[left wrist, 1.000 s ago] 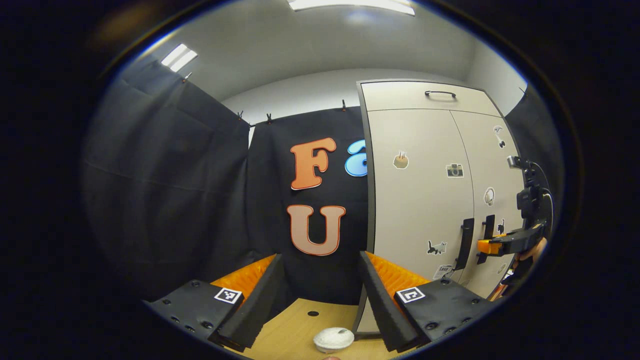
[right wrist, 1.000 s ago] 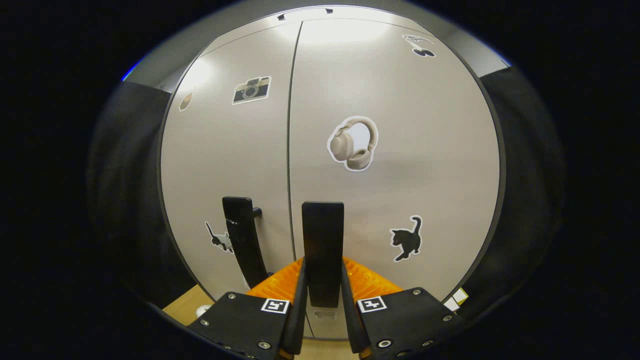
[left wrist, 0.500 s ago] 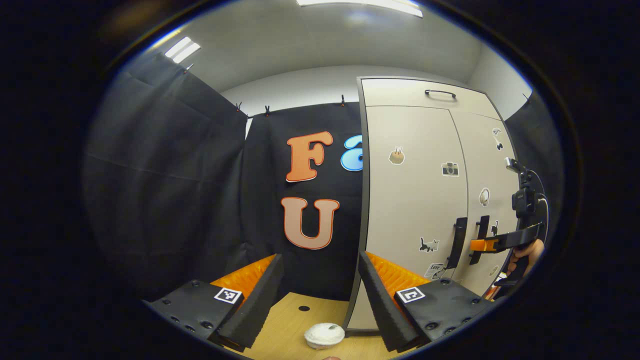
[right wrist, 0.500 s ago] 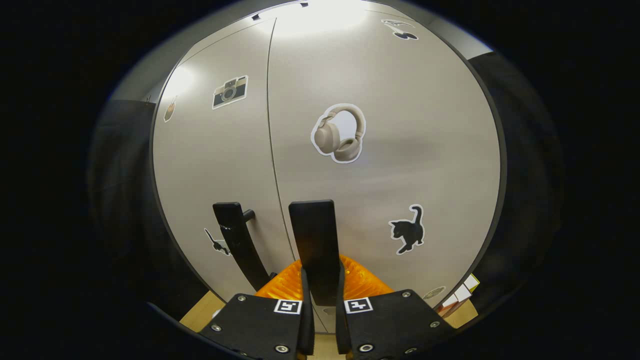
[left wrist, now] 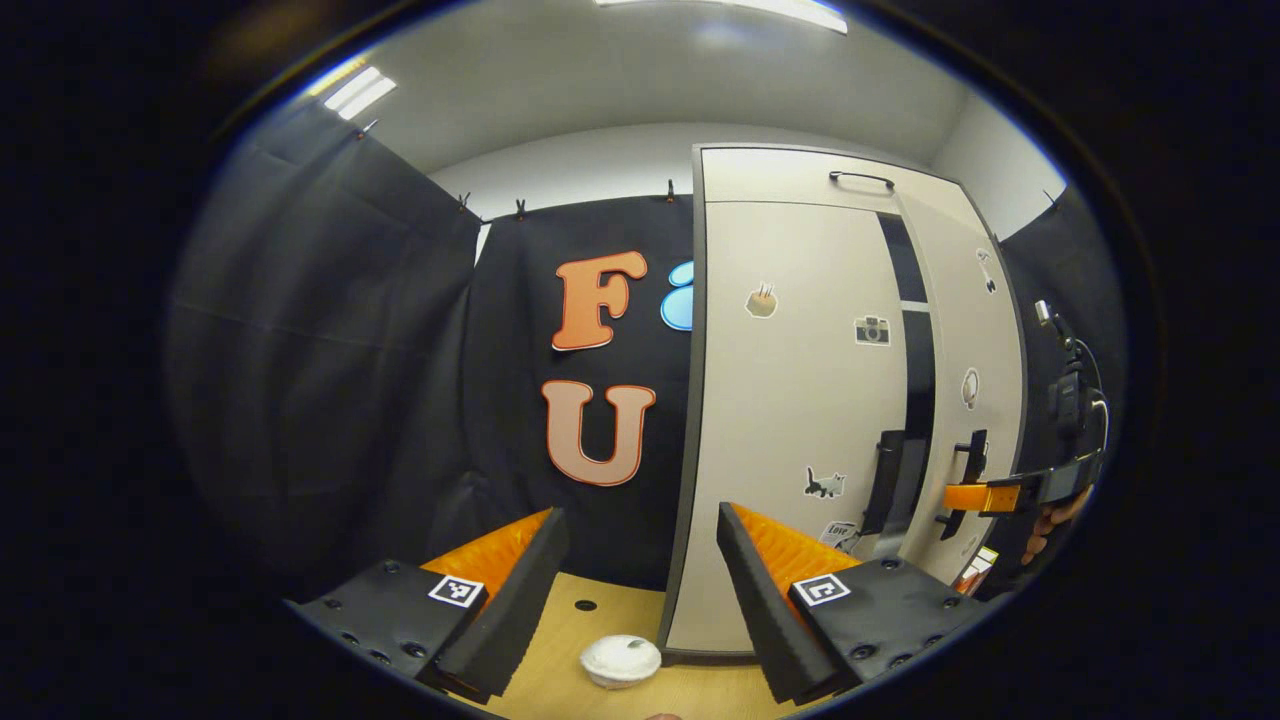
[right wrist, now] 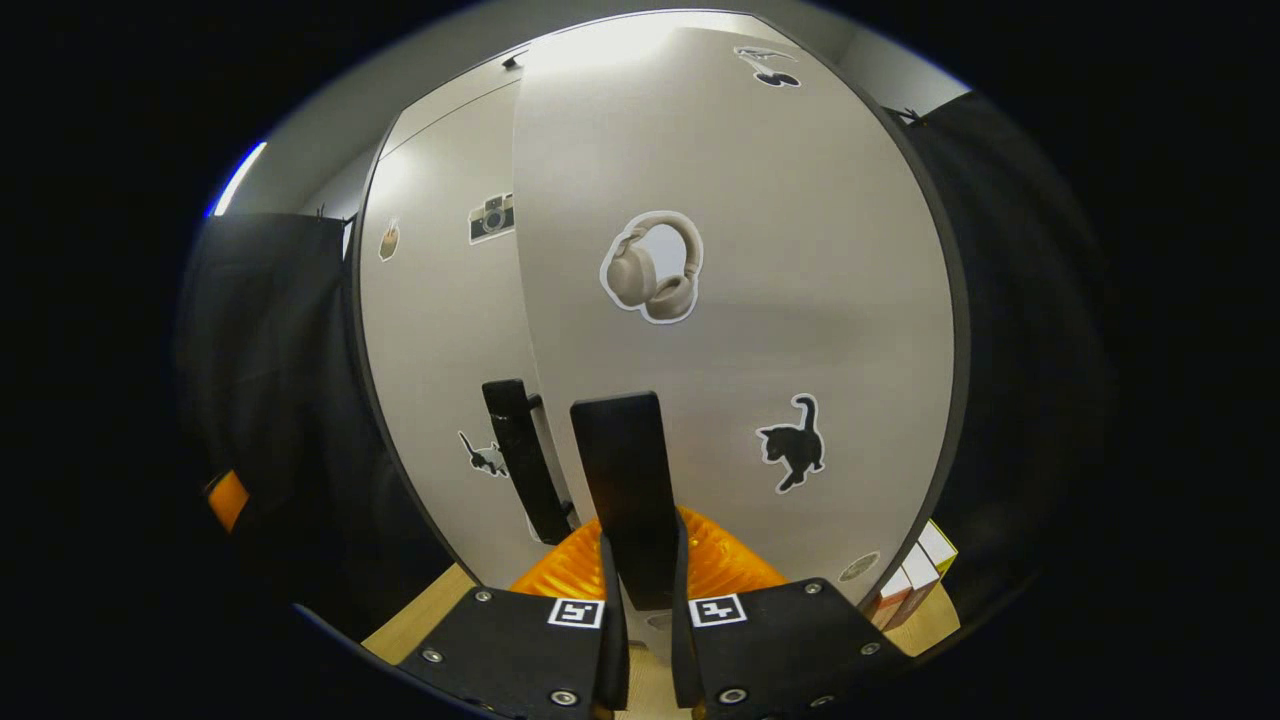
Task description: Open the right door of the double-door shoe cabinet with the right hand, and open the left door with the left hand.
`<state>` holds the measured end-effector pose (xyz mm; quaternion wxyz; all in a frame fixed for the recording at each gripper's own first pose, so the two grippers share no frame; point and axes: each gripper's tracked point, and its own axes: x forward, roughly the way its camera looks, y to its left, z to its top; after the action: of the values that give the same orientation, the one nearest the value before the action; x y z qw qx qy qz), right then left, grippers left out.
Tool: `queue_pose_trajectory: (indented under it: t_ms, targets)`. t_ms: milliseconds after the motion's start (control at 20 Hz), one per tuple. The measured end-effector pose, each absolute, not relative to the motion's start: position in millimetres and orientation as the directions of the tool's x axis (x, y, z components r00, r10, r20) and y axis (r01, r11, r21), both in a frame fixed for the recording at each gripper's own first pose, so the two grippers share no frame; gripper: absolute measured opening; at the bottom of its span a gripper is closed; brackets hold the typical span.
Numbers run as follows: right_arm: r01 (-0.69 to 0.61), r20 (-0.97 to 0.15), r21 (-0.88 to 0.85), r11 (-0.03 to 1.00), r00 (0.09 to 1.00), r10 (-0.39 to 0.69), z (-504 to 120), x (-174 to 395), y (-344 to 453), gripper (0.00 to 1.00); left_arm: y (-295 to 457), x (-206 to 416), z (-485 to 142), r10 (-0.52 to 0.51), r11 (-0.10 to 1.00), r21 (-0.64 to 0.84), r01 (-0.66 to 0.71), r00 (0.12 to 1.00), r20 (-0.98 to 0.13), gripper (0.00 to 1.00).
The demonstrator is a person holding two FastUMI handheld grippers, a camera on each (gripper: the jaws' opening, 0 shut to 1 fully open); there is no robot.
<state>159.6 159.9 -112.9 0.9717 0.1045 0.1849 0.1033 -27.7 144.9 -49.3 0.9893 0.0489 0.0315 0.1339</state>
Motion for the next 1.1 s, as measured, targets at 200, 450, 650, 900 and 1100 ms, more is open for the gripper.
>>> queue_pose_trajectory:
  t_ms: [200, 450, 650, 900, 1100]
  targets:
    - [-0.178, -0.336, 0.262, 0.949, 0.905, 0.262, -109.2, 141.8, 150.7, 0.17, 119.9, -20.1, -51.2, 0.226, 0.97, 0.104, -0.22, 0.972, -0.055, 0.96]
    - [-0.194, -0.329, 0.283, 0.939, 0.901, 0.284, -103.3, 119.6, 134.8, 0.17, 85.3, -8.0, -61.8, 0.161, 0.985, 0.074, -0.155, 0.983, -0.092, 0.96]
    - [-0.202, -0.322, 0.282, 0.938, 0.901, 0.291, -98.4, 102.4, 118.9, 0.17, 59.2, 0.0, -61.4, 0.122, 0.989, 0.097, -0.113, 0.988, -0.092, 0.96]
    - [-0.193, -0.321, 0.279, 0.941, 0.905, 0.281, -89.2, 80.2, 94.0, 0.16, 31.4, 8.9, -60.5, 0.076, 0.992, 0.109, -0.066, 0.993, -0.091, 0.96]
    - [-0.167, -0.317, 0.295, 0.941, 0.912, 0.262, -80.9, 61.9, 67.5, 0.16, 9.0, 12.7, -69.0, 0.038, 0.995, 0.094, -0.027, 0.993, -0.109, 0.95]
